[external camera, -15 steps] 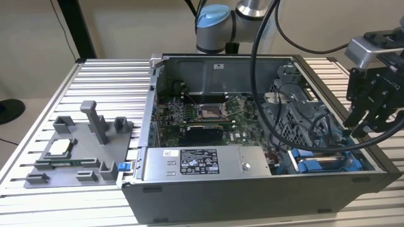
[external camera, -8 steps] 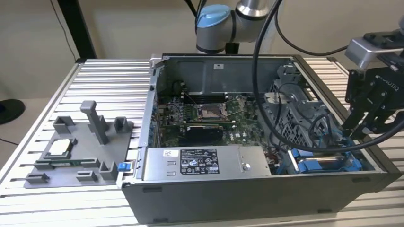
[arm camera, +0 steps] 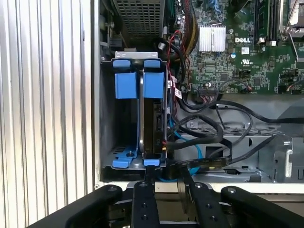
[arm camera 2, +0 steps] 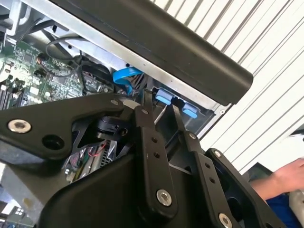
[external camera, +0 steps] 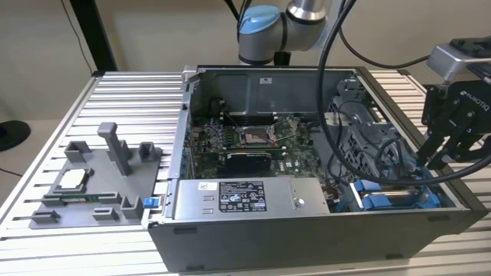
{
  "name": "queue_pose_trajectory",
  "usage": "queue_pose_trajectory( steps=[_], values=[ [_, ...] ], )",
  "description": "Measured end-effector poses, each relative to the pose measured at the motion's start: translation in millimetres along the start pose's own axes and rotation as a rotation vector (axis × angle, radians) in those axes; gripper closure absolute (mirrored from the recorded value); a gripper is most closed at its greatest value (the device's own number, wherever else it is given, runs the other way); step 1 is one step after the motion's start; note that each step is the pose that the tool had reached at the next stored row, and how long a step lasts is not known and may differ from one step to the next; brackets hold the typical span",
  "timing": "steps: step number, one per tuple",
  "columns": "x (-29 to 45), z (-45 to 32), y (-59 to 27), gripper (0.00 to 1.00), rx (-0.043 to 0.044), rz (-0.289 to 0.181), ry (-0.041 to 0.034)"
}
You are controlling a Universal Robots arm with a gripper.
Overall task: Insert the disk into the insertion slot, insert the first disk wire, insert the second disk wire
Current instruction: 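Insert the second disk wire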
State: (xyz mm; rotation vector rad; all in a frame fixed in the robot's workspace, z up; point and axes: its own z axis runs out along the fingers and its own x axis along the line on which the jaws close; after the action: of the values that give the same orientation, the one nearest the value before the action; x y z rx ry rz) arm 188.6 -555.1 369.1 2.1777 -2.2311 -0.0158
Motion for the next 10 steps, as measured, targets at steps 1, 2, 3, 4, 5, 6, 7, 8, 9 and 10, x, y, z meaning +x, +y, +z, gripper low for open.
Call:
queue_pose_trajectory(
  steps=[1,2,3,4,5,6,7,8,9,10],
  values=[
    [-0.1,0.0,0.0,0.0,0.0,0.0,0.0],
    [-0.3,0.1,0.1,0.0,0.0,0.0,-0.0001],
    [-0.3,0.0,0.1,0.0,0.0,0.0,0.0],
    [-0.3,0.1,0.4,0.0,0.0,0.0,0.0],
    [-0.3,0.0,1.0,0.0,0.0,0.0,0.0],
    [-0.3,0.0,1.6,0.0,0.0,0.0,0.0],
    [-0.3,0.1,2.4,0.0,0.0,0.0,0.0],
    [-0.3,0.1,3.0,0.0,0.0,0.0,-0.0001],
    [-0.2,0.1,3.4,0.0,0.0,0.0,0.0],
    [-0.2,0.1,3.8,0.0,0.0,0.0,0.0]
  ],
)
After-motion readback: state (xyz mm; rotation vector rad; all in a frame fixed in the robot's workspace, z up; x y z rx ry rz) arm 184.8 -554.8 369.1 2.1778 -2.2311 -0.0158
